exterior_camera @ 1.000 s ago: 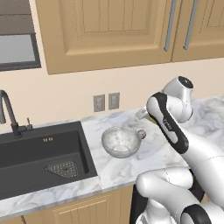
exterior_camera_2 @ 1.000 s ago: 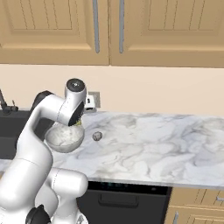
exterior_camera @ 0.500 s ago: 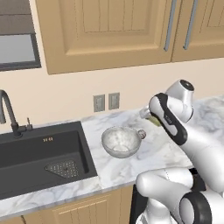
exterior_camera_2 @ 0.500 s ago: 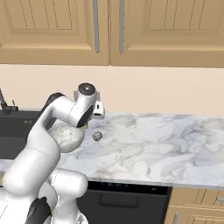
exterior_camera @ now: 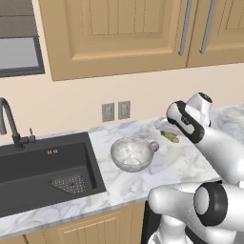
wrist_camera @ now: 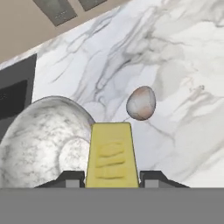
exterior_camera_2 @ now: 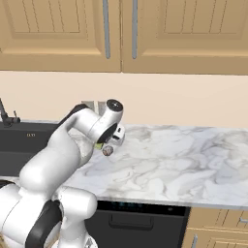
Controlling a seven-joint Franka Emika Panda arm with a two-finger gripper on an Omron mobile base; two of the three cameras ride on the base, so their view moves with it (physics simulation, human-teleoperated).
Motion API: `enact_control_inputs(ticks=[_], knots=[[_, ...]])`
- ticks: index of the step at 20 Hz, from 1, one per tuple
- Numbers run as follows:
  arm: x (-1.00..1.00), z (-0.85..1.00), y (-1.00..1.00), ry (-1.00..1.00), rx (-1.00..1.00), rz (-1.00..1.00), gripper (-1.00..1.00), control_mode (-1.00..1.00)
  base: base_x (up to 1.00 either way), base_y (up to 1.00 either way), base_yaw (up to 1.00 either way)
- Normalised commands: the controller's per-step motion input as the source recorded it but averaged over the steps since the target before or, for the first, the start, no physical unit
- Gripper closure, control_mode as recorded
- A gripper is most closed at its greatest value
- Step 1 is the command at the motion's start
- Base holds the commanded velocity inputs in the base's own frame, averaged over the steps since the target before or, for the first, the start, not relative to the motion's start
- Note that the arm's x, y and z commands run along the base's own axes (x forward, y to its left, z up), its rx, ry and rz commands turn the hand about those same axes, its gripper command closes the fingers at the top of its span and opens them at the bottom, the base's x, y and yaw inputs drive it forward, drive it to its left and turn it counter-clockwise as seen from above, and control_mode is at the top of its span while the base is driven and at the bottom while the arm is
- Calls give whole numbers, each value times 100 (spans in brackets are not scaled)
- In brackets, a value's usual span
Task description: Pick the egg and butter from the fridge and place them by the bowl for mixing.
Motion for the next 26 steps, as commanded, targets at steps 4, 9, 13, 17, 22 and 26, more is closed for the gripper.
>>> enact_control_inputs(ticks=[4,9,13,17,22,26], knots=[[5,-53,4,41,0,-22,100,-100,0,0,0],[1,-46,-8,32,6,-15,100,-100,0,0,0],[0,-45,-10,13,11,-6,100,-100,0,0,0],[-1,-37,-8,3,15,0,100,-100,0,0,0],[0,-33,-7,-2,17,0,100,-100,0,0,0],[14,-28,1,-8,7,0,100,-100,0,0,0]])
